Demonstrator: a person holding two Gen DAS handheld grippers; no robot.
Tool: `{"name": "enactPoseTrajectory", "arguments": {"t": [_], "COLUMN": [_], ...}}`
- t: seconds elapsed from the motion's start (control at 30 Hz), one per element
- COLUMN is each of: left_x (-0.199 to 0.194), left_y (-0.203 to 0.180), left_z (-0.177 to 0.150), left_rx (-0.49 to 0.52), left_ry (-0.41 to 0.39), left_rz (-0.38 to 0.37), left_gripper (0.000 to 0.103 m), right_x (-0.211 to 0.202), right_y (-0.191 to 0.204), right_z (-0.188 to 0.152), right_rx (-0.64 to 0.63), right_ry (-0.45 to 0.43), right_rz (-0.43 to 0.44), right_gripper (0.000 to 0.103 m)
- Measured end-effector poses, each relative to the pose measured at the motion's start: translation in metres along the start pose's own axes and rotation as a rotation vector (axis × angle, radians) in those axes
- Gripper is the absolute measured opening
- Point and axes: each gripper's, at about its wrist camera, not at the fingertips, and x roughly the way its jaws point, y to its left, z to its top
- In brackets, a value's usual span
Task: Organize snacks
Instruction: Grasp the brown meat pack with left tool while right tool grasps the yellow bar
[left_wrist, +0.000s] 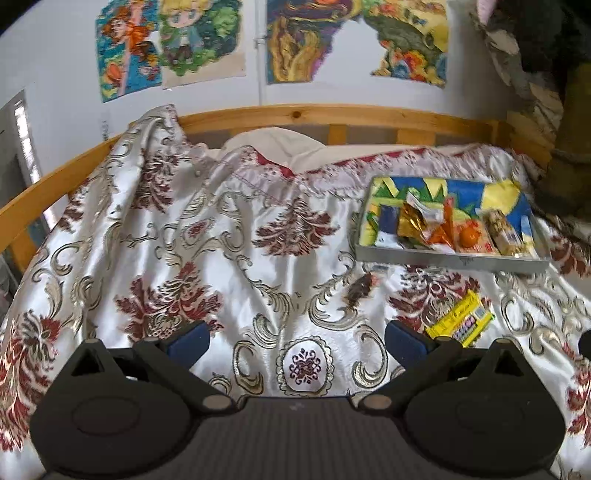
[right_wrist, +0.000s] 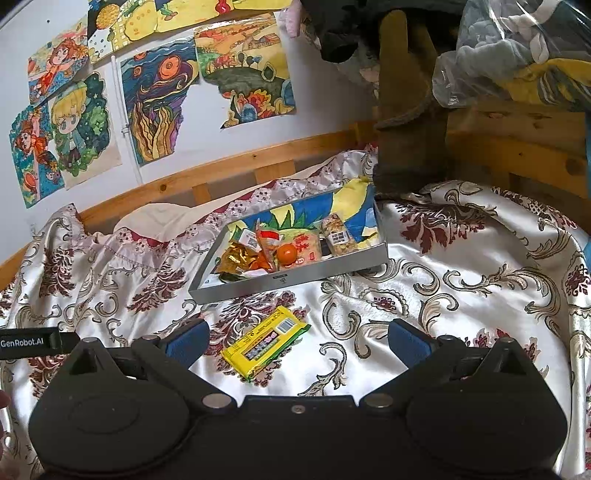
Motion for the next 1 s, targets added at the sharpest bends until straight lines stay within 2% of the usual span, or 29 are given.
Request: {"name": "enactPoseTrajectory", "arguments": {"t": [0.17,0.33,0.47,0.57,0.63,0.7,1.0], "left_x": [0.012,0.034,0.062,0.087,0.106,0.125,0.203], "left_y": [-0.003,0.001,0.004,0.007,0.007,0.007,-0.001], "left_z": [0.002,0.014,0.026,0.035,0.041,0.045,0.044], "left_rx": [0.023,0.023,0.060,0.095,0.126,0.140,0.209], "left_ry": [0.004,-0.001,-0.013,-0.024,-0.025,-0.025,0.061], "left_rz": [-0.005,-0.041,-0.048,-0.058,-0.093,-0.132,-0.354], "left_gripper": [0.103,0.103,0.103,0.103,0.103,0.103,0.103], "right_x": [0.018,0.046,0.087,0.118,0.137,0.152,0.193], "right_y": [-0.004,0.000,0.012,0.020,0.025,0.030,0.039], "right_z": [0.005,0.016,0.012,0.009,0.007,0.004,-0.009], "right_rx": [0.023,-0.034,-0.064,-0.037,-0.016,-0.005,0.035], "right_ry": [0.041,0.097,0.168,0.215,0.242,0.264,0.336], "right_rz": [0.016,0.058,0.102,0.132,0.153,0.137,0.110], "right_gripper": [0.102,0.102,0.102,0.102,0.102,0.102,0.102]}}
